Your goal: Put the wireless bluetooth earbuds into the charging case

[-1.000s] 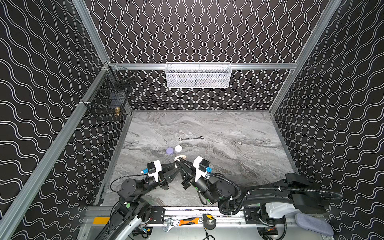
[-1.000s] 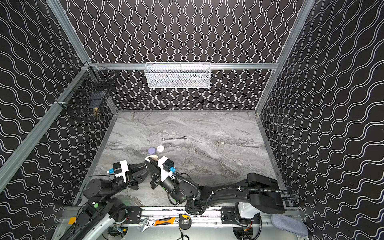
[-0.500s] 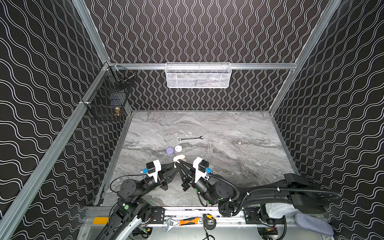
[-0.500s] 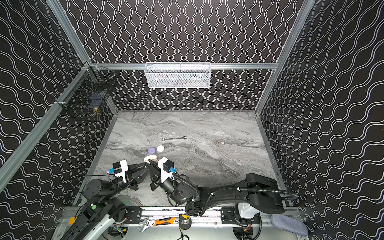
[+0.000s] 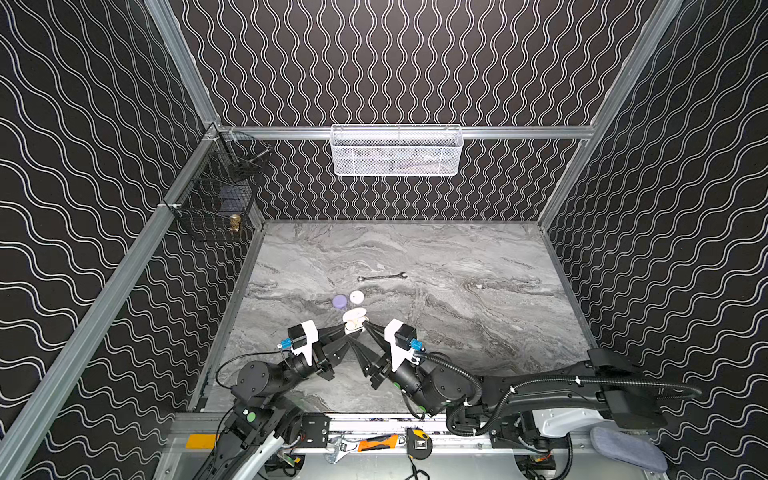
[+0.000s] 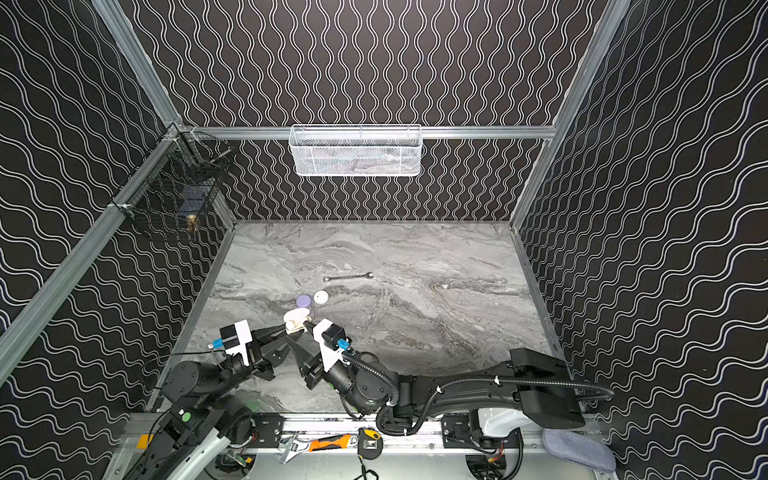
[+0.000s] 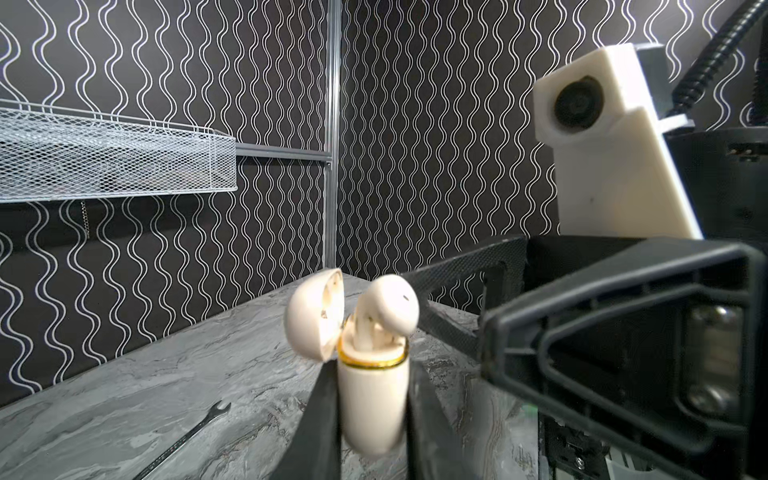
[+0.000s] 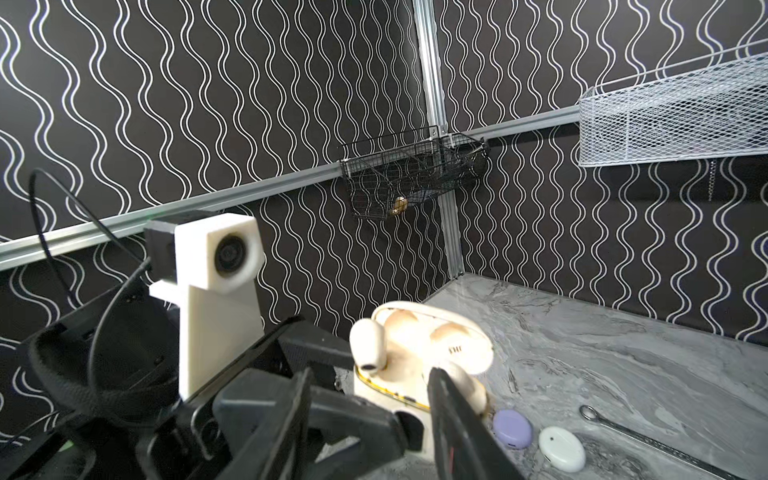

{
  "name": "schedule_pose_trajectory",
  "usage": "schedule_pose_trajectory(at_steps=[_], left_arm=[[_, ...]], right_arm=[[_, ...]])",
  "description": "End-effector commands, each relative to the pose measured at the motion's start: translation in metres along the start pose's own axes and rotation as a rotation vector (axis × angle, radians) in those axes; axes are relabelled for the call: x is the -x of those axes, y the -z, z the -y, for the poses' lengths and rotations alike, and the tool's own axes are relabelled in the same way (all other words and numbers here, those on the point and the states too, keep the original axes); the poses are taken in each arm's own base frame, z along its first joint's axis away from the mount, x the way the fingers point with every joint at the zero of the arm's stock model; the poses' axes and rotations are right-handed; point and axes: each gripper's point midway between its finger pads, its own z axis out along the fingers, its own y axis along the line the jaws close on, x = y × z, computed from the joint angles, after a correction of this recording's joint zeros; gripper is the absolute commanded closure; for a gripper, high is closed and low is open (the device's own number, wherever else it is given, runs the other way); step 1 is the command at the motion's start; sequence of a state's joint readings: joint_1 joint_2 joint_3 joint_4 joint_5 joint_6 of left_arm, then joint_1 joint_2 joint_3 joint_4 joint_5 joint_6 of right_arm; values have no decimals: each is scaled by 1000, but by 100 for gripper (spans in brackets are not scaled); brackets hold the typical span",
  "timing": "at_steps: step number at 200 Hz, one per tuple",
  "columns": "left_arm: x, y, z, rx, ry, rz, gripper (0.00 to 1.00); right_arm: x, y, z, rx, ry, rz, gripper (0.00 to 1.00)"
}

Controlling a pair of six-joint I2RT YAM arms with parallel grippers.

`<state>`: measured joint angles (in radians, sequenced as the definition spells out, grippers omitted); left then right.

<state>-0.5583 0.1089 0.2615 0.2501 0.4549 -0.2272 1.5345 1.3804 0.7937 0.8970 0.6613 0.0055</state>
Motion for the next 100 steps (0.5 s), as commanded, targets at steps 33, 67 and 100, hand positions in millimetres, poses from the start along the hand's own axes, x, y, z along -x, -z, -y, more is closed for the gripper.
schedule_pose_trajectory(at_steps=[33, 67, 100], left_arm=[[17, -1, 15, -81, -76, 64, 100], [15, -2, 16, -96, -84, 60, 100], [17, -1, 20, -116, -91, 69, 100]], right_arm=[[8, 8, 12, -71, 30, -54, 42], [16, 6, 7, -57, 23, -69, 30], [15, 2, 12, -104, 30, -75, 35]])
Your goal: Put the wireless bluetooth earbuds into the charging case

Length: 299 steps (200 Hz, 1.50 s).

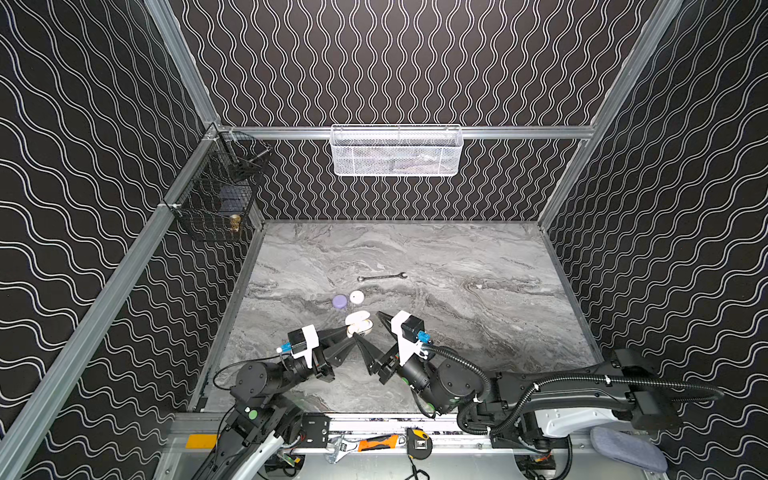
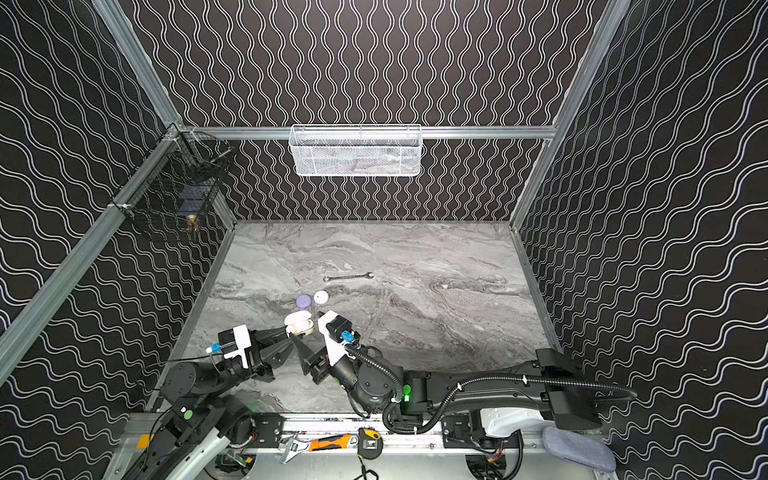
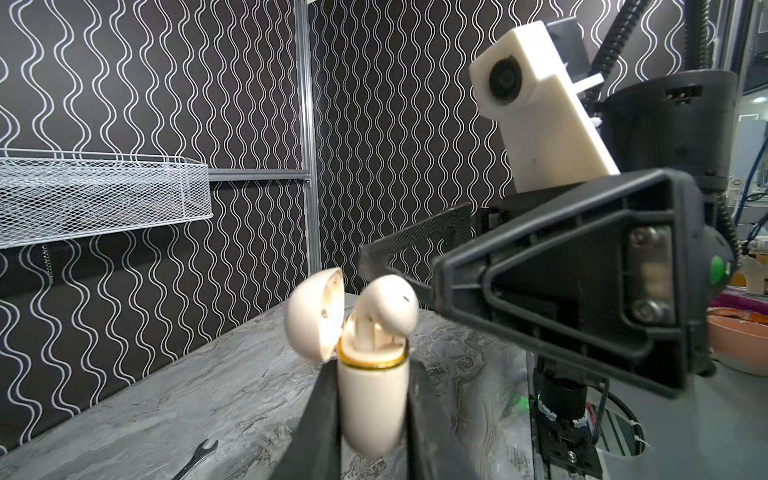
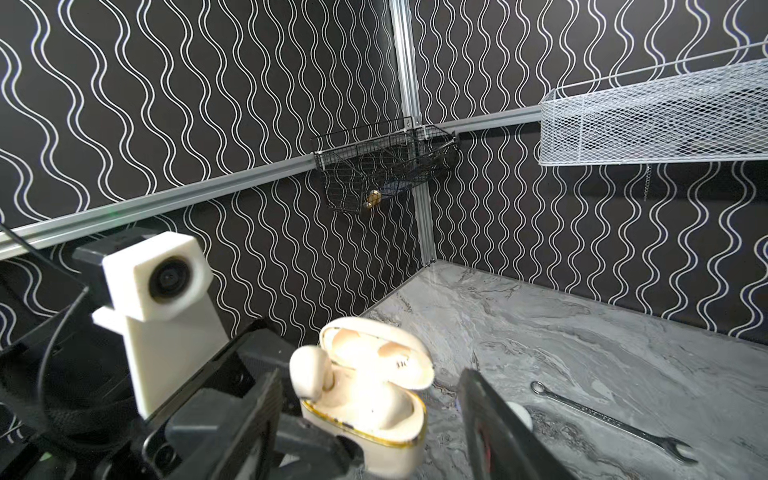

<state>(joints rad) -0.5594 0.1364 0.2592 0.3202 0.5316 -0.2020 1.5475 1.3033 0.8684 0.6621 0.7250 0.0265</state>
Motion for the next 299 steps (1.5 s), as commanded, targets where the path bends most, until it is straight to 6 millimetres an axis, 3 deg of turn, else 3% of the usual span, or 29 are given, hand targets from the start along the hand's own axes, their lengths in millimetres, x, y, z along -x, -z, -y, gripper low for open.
schedule_pose_trajectory(at_steps=[1, 57, 101, 123, 143, 172, 191, 208, 218, 224, 255, 266, 268, 273, 299], left_arm=[[12, 1, 7, -32, -49, 47, 100], [18, 3, 12, -55, -57, 65, 100], [19, 2, 15, -74, -53, 73, 100], [17, 1, 16, -87, -49, 71, 100], [10, -2, 15, -97, -46, 49, 100], [-2, -4, 24, -163, -80, -15, 100], [-5, -3, 29, -194, -102, -6, 100], [-8, -1, 34, -230, -117, 26, 100], [-11, -2, 36, -246, -115, 28, 100], [-13, -3, 36, -257, -110, 21, 100], [-20, -10, 37, -297, -86, -13, 100], [-21, -10, 36, -291, -83, -18, 100], [-21, -10, 36, -289, -82, -18, 100], [-23, -10, 35, -283, -79, -24, 100], [-33, -12, 28, -254, -63, -57, 100]], right_arm=[[-1, -3, 6, -47, 1, -13, 35], [-14, -1, 16, -88, 5, -35, 51], [-17, 7, 16, -47, 8, -45, 51], [-9, 10, 8, 12, 11, -33, 44], [14, 19, 10, 31, 8, -9, 45], [51, 25, 45, -42, -43, -25, 58], [30, 4, 89, -90, -126, -186, 66], [9, -8, 110, -78, -151, -268, 66], [-8, -13, 106, -38, -129, -325, 64], [-3, -18, 98, -4, -123, -334, 63], [-38, -24, 65, 186, -119, -436, 61], [-33, -23, 52, 266, -129, -419, 60], [-43, -19, 52, 274, -127, -438, 60], [-44, -16, 46, 310, -126, -439, 60], [-28, 3, 22, 473, -128, -382, 59]])
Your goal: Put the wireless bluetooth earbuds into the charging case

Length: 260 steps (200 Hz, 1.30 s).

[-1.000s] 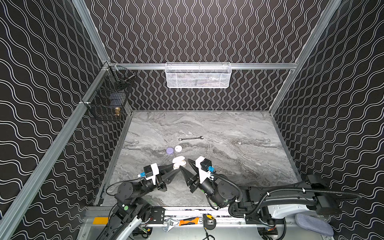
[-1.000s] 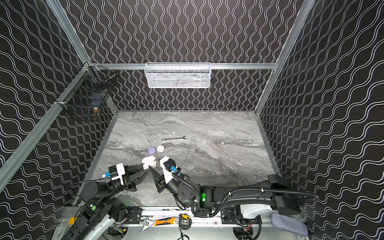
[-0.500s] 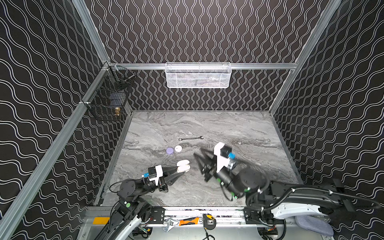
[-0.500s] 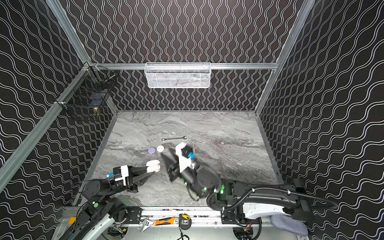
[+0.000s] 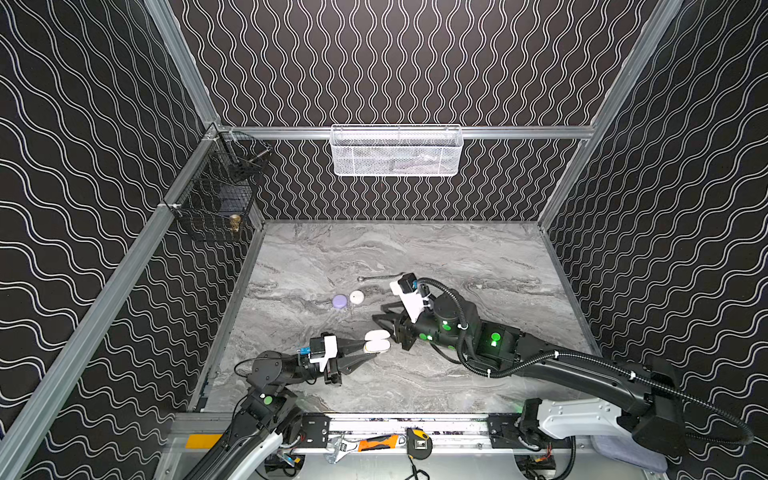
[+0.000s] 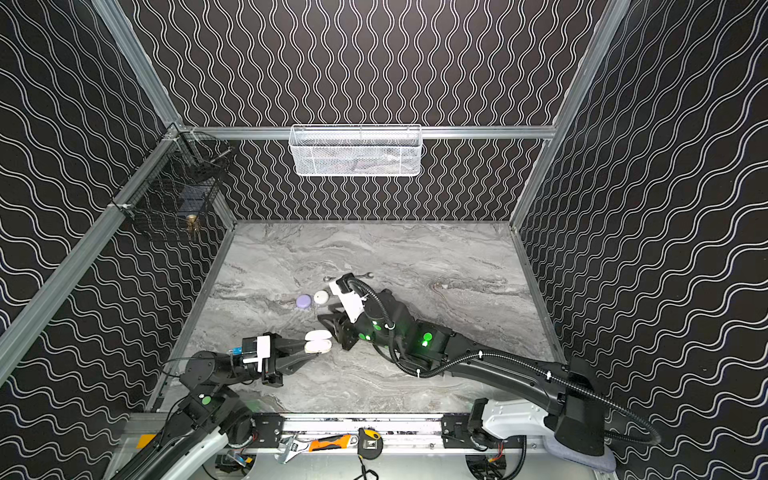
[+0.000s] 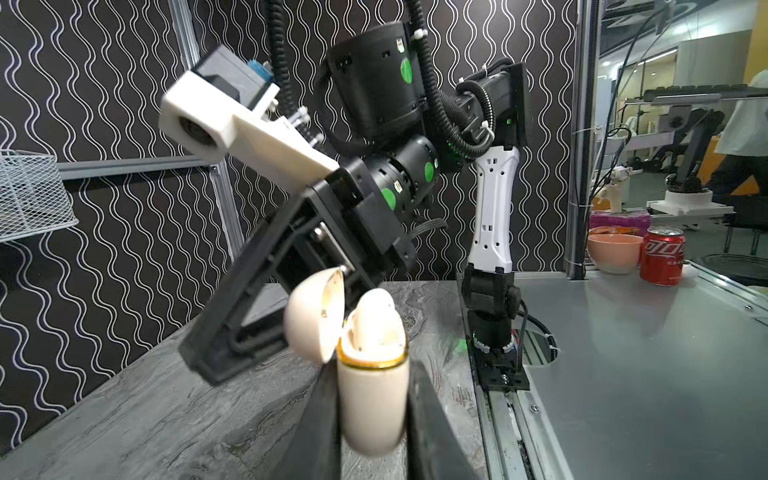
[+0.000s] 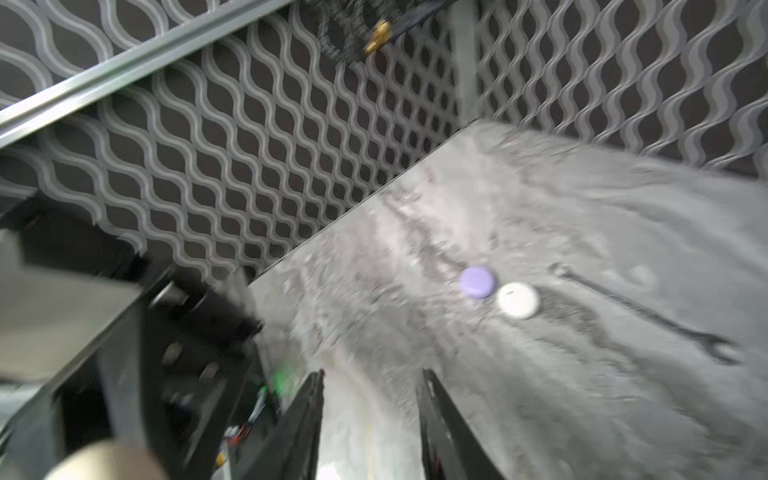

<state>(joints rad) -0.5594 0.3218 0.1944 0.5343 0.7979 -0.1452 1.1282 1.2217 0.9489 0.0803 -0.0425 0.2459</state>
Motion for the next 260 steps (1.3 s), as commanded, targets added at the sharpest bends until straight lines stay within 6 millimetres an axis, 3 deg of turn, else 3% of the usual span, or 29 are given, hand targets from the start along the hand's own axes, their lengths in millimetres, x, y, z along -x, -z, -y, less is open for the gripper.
schedule_pose_trajectory(at_steps=[1, 36, 69, 79, 92, 109, 129, 150, 162, 190, 220, 233, 260], left_arm=[[1, -1, -2, 7, -28, 3, 100], [-5, -3, -6, 16, -6, -14, 100], [-16, -5, -16, 59, 43, -30, 100], [-26, -4, -29, 129, 91, -50, 100], [-47, -1, -51, 251, 183, -78, 100], [-77, 7, -76, 399, 319, -93, 100], [-108, 14, -96, 521, 478, -94, 100], [-152, 8, -109, 592, 661, -247, 100], [-164, -4, -106, 557, 697, -281, 100], [-193, -26, -100, 572, 696, -376, 100], [-223, -49, -98, 552, 693, -477, 100], [-234, -53, -100, 551, 701, -512, 100], [-261, -53, -101, 566, 712, -571, 100]], right_arm=[[14, 16, -44, 230, 47, 61, 59], [17, 50, -71, 393, 95, 148, 59], [25, 55, -57, 299, 73, 188, 60], [31, 51, -29, 128, 26, 188, 61], [32, 59, 33, -222, -100, 207, 53], [26, 92, 98, -551, -211, 266, 34], [11, 132, 150, -798, -271, 288, 16], [-10, 189, 207, -1116, -344, 342, 1], [-18, 214, 228, -1231, -321, 367, 1], [-34, 249, 270, -1394, -169, 415, 1], [-72, 288, 330, -1544, -278, 323, 1], [-84, 295, 344, -1591, -302, 289, 1], [-102, 283, 364, -1606, -214, 199, 1]])
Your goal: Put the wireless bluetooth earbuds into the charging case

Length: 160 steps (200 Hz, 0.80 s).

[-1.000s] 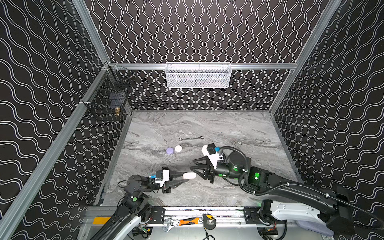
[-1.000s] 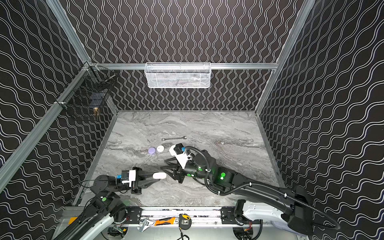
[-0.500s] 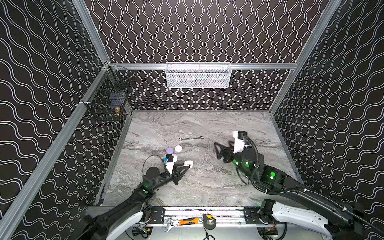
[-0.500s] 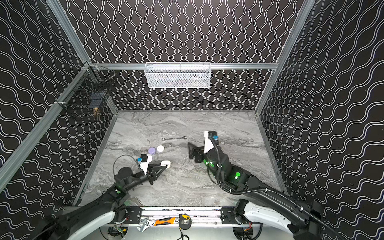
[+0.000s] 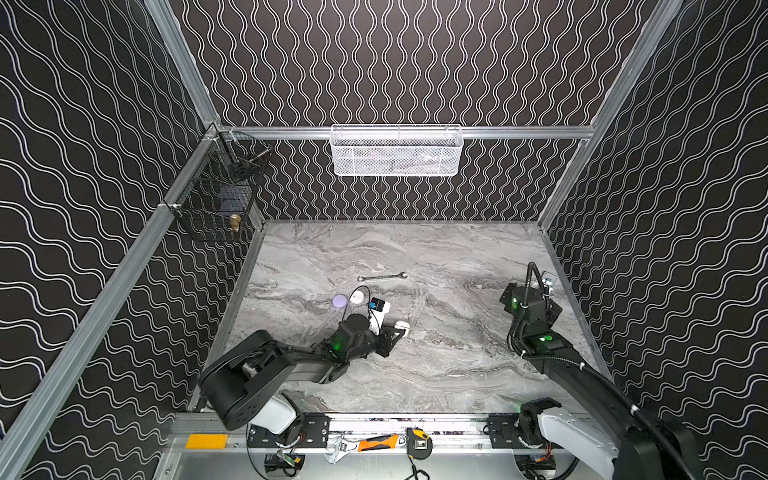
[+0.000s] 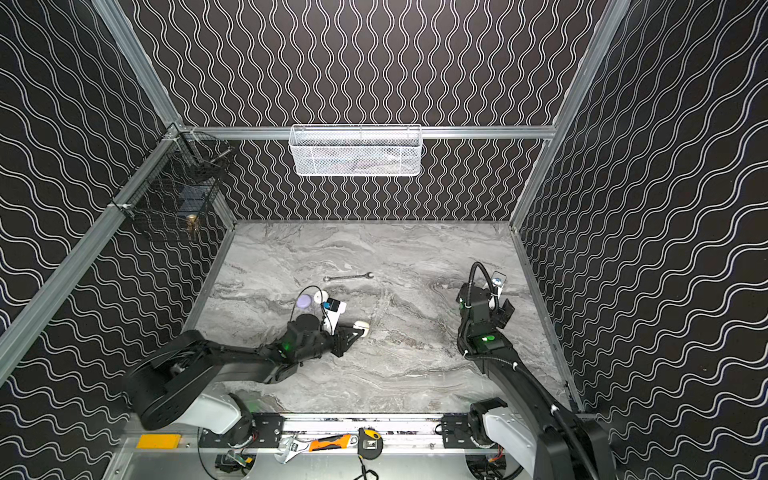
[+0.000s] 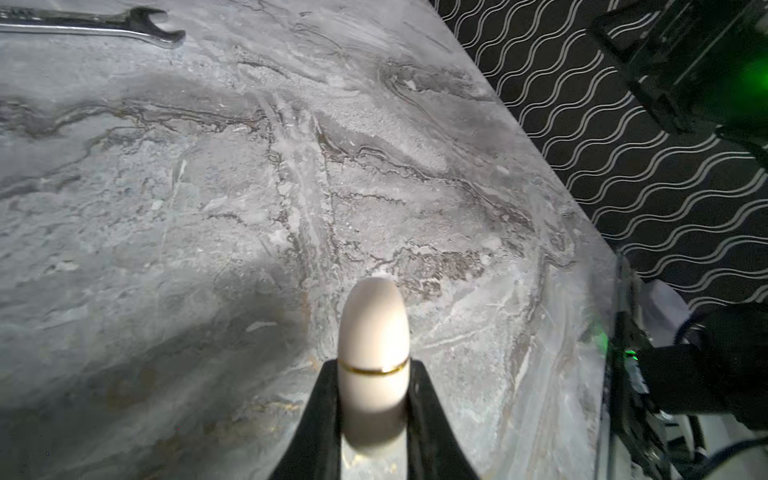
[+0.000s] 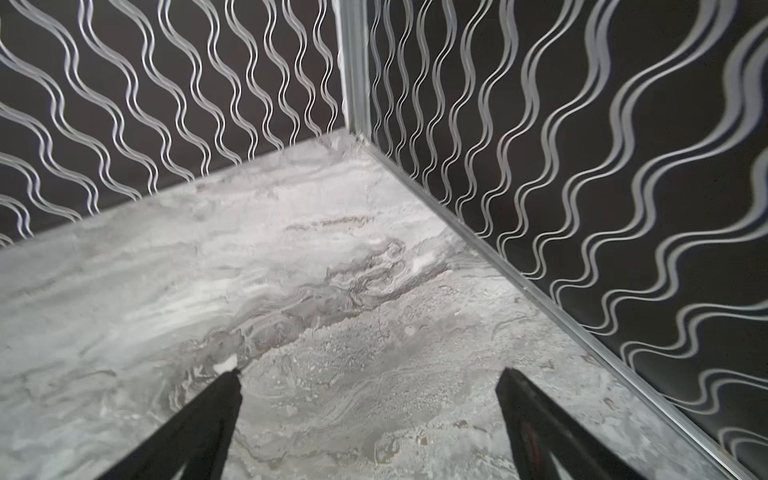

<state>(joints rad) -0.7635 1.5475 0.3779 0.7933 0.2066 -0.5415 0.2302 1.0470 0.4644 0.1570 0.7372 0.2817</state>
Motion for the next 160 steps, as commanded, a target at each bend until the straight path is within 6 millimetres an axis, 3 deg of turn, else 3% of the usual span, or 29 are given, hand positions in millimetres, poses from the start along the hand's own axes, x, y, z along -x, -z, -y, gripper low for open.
schedule_pose_trajectory(at_steps=[1, 19, 33, 65, 95, 109, 116, 125, 160], left_arm=[[-2, -9, -7, 15, -24, 6, 100], [-11, -15, -13, 23, -18, -7, 96], [-16, -20, -16, 34, -29, -33, 81], [-9, -11, -29, 106, -68, -26, 42], [8, 9, -53, 214, -77, -14, 22], [19, 20, -59, 245, -95, 11, 12], [26, 27, -61, 263, -97, 20, 10], [36, 36, -64, 298, -109, 29, 8], [103, 95, -77, 556, -254, 153, 1]], right_arm=[[1, -14, -12, 32, 66, 52, 1], [-9, -25, -7, -12, 108, 86, 1], [-17, -29, 0, 8, 77, 141, 1], [-4, -30, -1, 124, 1, 242, 1], [-6, -38, -2, 218, -57, 257, 1], [-5, -41, -13, 305, -29, 295, 0], [-21, -52, -17, 300, -16, 192, 0], [-19, -56, -17, 288, -11, 209, 0], [-21, -61, -19, 282, 2, 175, 0]])
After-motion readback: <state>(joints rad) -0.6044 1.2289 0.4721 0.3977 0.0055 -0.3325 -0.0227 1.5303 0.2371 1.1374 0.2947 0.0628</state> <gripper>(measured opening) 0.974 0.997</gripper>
